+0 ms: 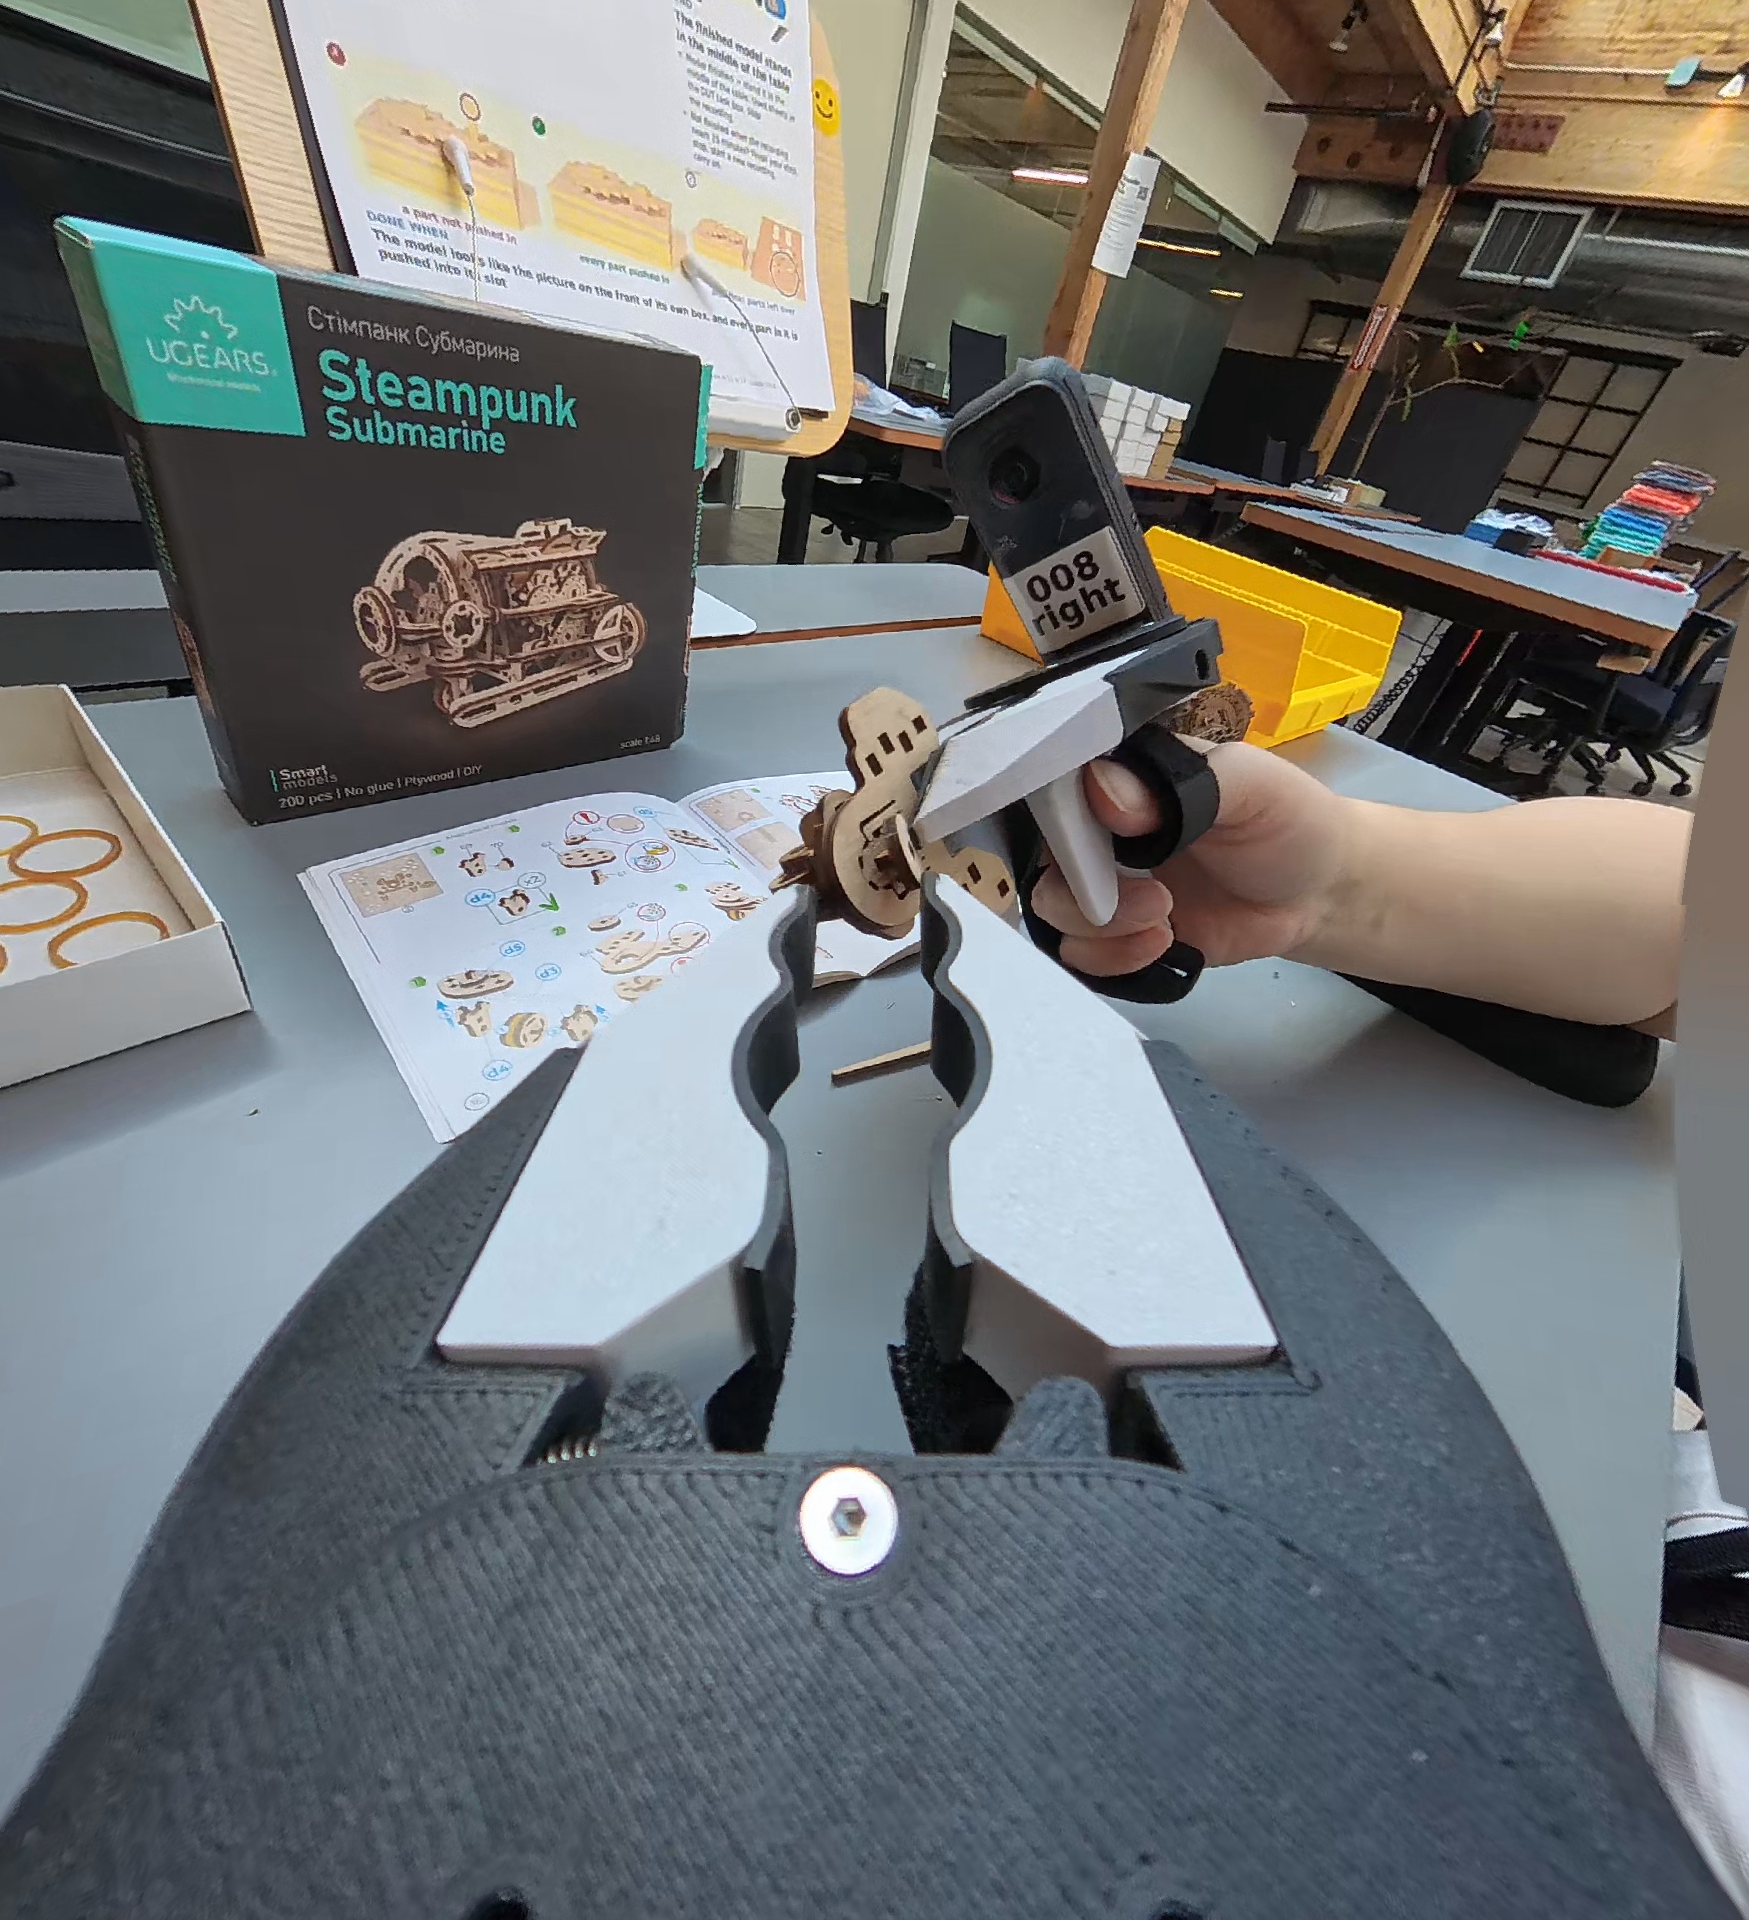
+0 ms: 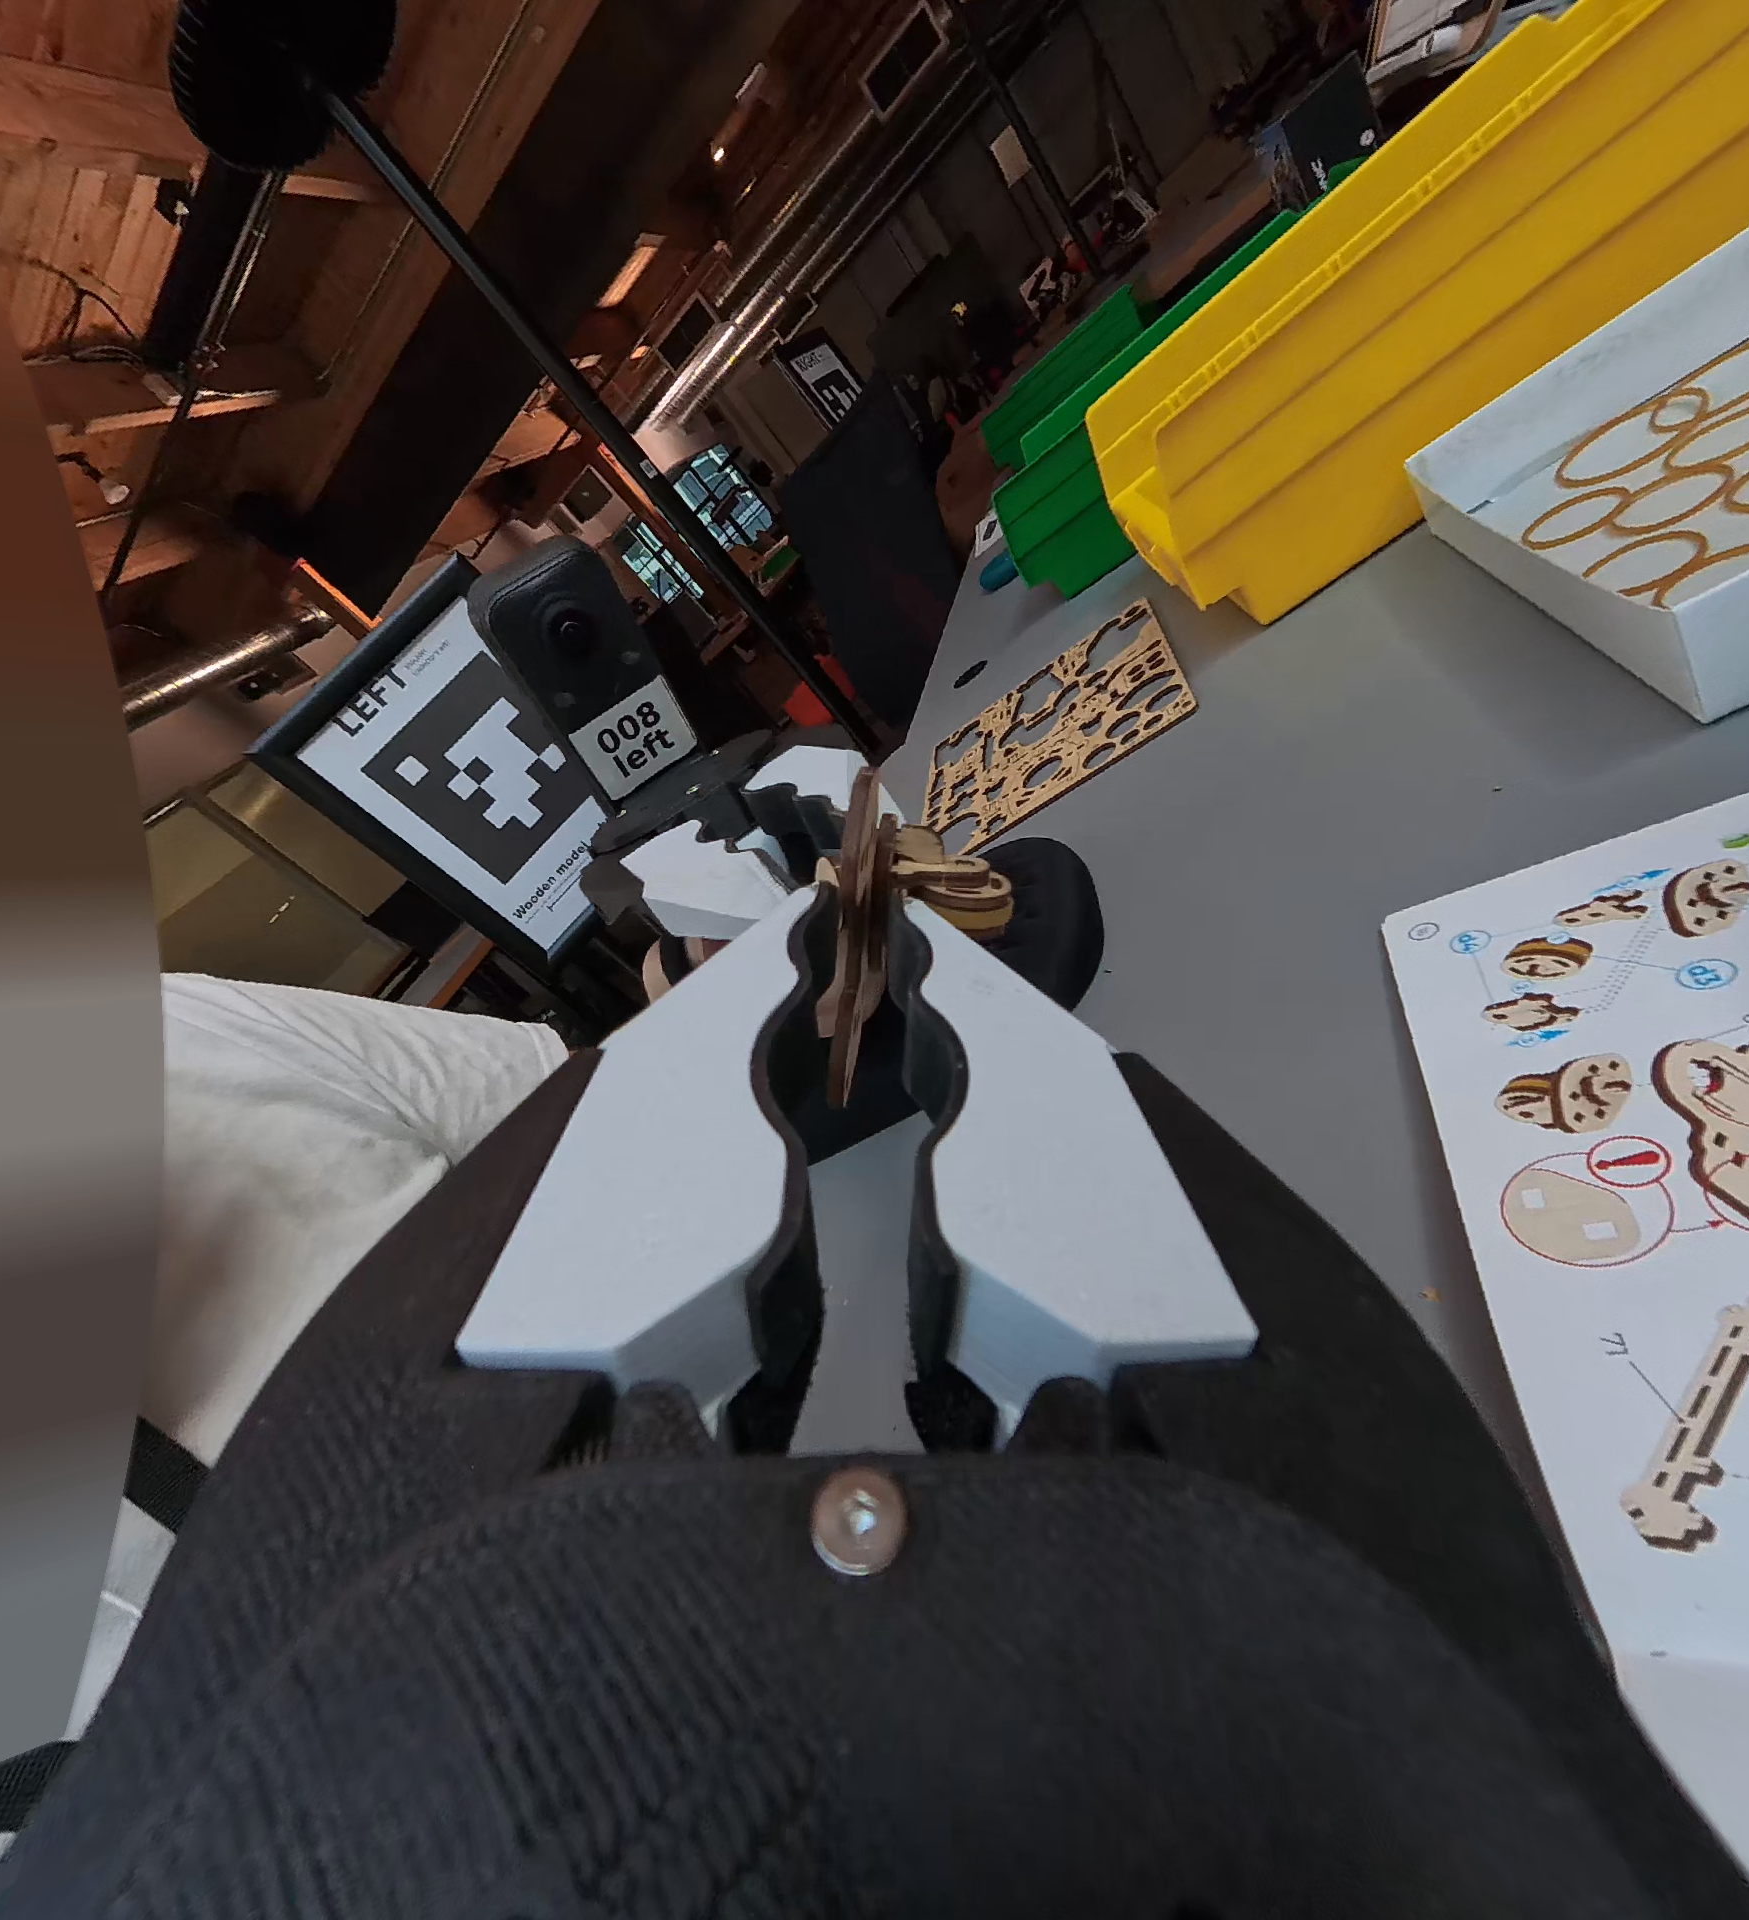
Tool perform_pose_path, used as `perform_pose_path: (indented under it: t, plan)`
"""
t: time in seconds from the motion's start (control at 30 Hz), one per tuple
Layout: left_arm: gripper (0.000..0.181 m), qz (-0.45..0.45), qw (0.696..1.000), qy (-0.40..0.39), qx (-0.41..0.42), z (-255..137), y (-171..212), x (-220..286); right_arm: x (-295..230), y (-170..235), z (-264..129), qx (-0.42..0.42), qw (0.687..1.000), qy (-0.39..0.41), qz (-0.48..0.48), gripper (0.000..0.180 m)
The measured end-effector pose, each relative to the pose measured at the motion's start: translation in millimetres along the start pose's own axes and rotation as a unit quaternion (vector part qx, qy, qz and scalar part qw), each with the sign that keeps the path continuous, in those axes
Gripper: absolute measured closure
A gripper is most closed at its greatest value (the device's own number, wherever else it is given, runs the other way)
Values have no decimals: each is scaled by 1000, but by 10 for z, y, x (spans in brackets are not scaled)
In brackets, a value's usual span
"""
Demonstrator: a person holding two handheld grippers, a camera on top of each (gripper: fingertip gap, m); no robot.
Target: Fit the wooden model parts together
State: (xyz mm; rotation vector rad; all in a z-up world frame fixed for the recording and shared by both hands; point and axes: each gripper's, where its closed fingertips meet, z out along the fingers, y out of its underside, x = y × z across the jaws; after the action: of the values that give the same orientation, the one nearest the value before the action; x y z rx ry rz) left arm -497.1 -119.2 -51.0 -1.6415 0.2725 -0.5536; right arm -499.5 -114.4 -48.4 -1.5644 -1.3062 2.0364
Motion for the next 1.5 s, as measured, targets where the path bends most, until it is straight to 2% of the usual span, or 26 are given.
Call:
perform_pose_path:
  t: [0.13, 0.5, 0.7, 0.8, 0.87, 1.5]
  plan:
    - [164, 19, 1000, -13, -4, 6, 11, -14, 26, 8, -5, 0, 1000, 5, 6, 173]
    - [153, -2, 1000, -20, 5, -33, -30, -110, 36, 4, -23, -3, 1000, 13, -9, 174]
    - [150, -29, 999, 23, -7, 0, -1, -34, 57, 39, -15, -18, 999, 24, -30, 174]
    - [154, -41, 998, 38, -20, 22, 34, -18, 45, 65, 0, -29, 998, 28, -45, 174]
    - [164, -42, 998, 45, -27, 22, 49, -9, 36, 75, 5, -35, 998, 29, -53, 174]
    - [166, -69, 996, 62, -17, -5, 40, -4, 15, 92, 21, -39, 997, 25, -69, 173]
